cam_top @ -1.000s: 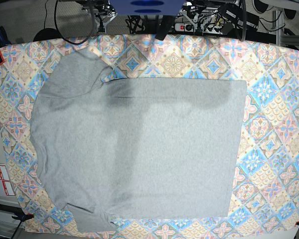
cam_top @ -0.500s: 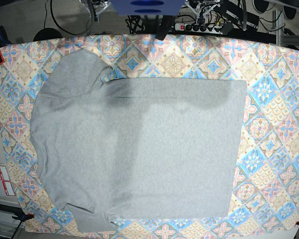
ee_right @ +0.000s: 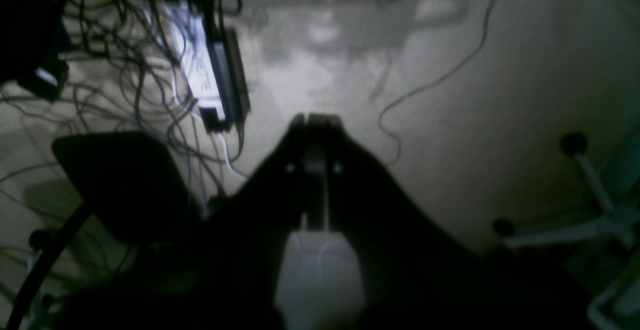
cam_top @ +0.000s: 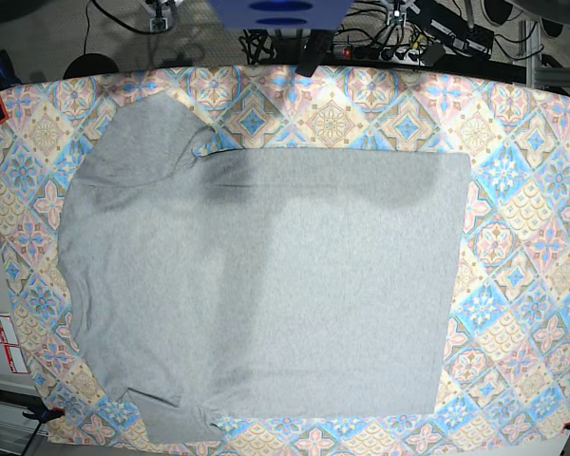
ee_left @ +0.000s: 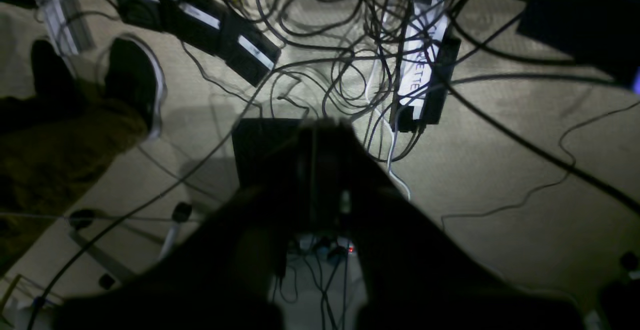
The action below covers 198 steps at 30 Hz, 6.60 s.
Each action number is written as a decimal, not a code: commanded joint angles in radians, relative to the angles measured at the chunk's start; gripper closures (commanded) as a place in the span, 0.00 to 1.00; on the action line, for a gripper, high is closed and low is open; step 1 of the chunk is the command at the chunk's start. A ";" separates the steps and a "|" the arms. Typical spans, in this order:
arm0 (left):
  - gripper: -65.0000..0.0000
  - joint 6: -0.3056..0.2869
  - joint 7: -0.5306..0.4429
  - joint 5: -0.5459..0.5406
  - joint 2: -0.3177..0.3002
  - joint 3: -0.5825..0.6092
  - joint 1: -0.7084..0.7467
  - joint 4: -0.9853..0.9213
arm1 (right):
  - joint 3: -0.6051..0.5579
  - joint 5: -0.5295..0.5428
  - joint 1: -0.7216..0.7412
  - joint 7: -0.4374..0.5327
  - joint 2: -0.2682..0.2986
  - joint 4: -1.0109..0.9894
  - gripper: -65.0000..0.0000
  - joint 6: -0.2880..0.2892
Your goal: Fold the T-shirt properly
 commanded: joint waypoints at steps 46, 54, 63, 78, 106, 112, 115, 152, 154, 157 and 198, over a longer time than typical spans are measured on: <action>0.89 0.001 0.258 -0.242 -0.130 -0.150 0.355 1.325 | 0.312 0.005 -0.400 -0.384 0.066 1.302 1.00 -0.001; 0.74 0.001 0.526 -0.466 -0.127 -0.231 0.117 1.305 | 0.257 0.005 -0.303 -0.419 0.065 1.302 1.00 -0.001; 0.65 -0.001 0.684 -0.775 -0.127 -0.367 -0.082 1.086 | 0.217 0.005 -0.282 -0.421 0.063 1.302 1.00 -0.001; 0.65 -0.001 0.678 -1.042 -0.125 -0.406 -0.174 0.785 | 0.217 0.005 -0.272 -0.421 0.063 1.300 1.00 -0.001; 1.00 -0.001 0.707 -1.036 -0.061 -0.371 -0.245 0.739 | 0.225 0.241 -0.153 -0.545 0.040 1.292 0.68 -0.001; 1.00 -0.001 0.707 -1.034 -0.062 -0.371 -0.245 0.739 | 0.263 0.438 -0.071 -0.658 0.042 1.226 0.67 -0.001; 1.00 -0.001 0.707 -1.034 -0.062 -0.371 -0.245 0.739 | 0.309 0.514 -0.036 -0.711 0.042 1.179 0.67 -0.001; 1.00 -0.001 0.709 -1.034 -0.062 -0.370 -0.214 0.742 | 0.268 0.758 -0.045 -0.764 0.054 1.004 1.00 -0.001; 1.00 -0.001 0.716 -1.034 -0.064 -0.370 -0.199 0.742 | 0.307 0.758 -0.059 -0.764 0.054 0.992 1.00 -0.001; 1.00 -0.001 0.739 -1.034 -0.064 -0.370 -0.179 0.744 | 0.373 0.758 -0.076 -0.789 0.052 0.996 0.99 -0.001; 1.00 -0.001 0.750 -1.032 -0.076 -0.374 -0.277 0.994 | 0.542 0.755 0.236 -0.875 0.034 1.055 1.00 0.107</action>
